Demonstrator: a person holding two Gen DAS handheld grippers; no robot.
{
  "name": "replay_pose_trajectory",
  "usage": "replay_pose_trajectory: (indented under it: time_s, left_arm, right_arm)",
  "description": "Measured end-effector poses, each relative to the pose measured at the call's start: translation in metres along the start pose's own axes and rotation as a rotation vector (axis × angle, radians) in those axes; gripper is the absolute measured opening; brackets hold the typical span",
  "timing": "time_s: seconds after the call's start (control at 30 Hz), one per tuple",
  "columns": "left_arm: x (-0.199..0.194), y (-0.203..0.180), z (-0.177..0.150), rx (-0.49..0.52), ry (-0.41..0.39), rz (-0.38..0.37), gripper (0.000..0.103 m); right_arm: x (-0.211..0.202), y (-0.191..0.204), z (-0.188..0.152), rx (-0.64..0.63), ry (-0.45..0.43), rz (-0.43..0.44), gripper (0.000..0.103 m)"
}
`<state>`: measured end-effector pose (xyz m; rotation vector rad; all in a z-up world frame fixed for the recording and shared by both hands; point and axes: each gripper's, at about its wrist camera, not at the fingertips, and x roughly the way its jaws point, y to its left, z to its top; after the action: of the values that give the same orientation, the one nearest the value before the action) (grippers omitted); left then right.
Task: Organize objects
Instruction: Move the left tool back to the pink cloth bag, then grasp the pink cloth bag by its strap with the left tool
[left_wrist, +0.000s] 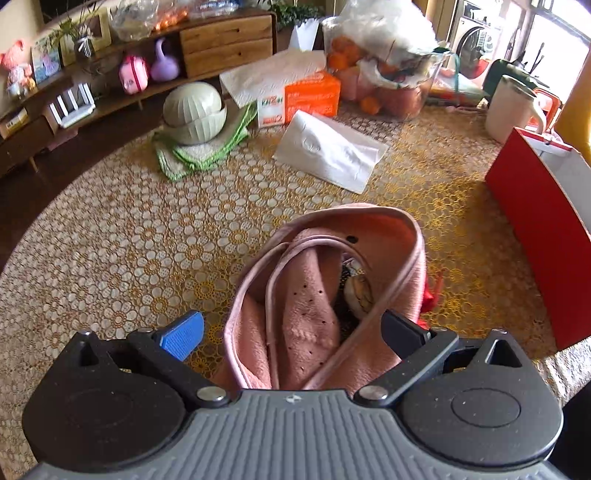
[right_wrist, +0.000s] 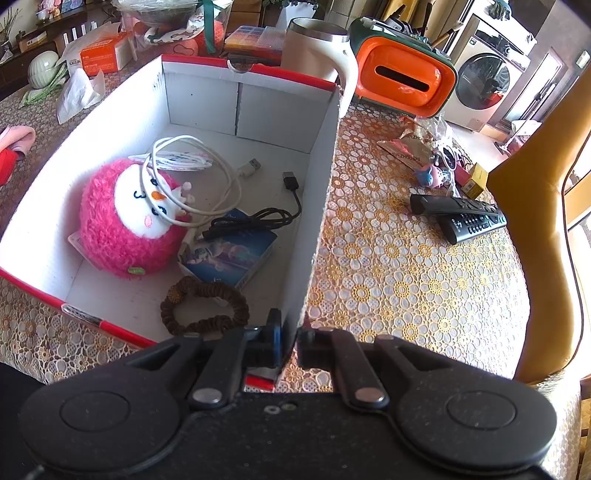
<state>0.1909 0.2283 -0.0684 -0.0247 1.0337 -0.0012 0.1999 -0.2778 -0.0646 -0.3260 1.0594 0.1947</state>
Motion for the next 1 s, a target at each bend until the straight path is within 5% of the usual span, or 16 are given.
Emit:
replay_pose_trajectory:
  time_s: [0.9, 0.97, 1.0]
  left_arm:
    - [0.066, 0.023, 0.001, -0.065, 0.132, -0.044, 0.102]
    - [0.064, 0.023, 0.001, -0.070, 0.126, -0.041, 0.096]
    - [0.062, 0.023, 0.001, -0.077, 0.124, -0.047, 0.084]
  right_arm:
    - [0.003, -0.002, 0.001, 0.002, 0.016, 0.006, 0.008]
    - [0.003, -0.002, 0.001, 0.003, 0.016, 0.006, 0.008]
    - [0.003, -0.002, 0.001, 0.004, 0.016, 0.005, 0.008]
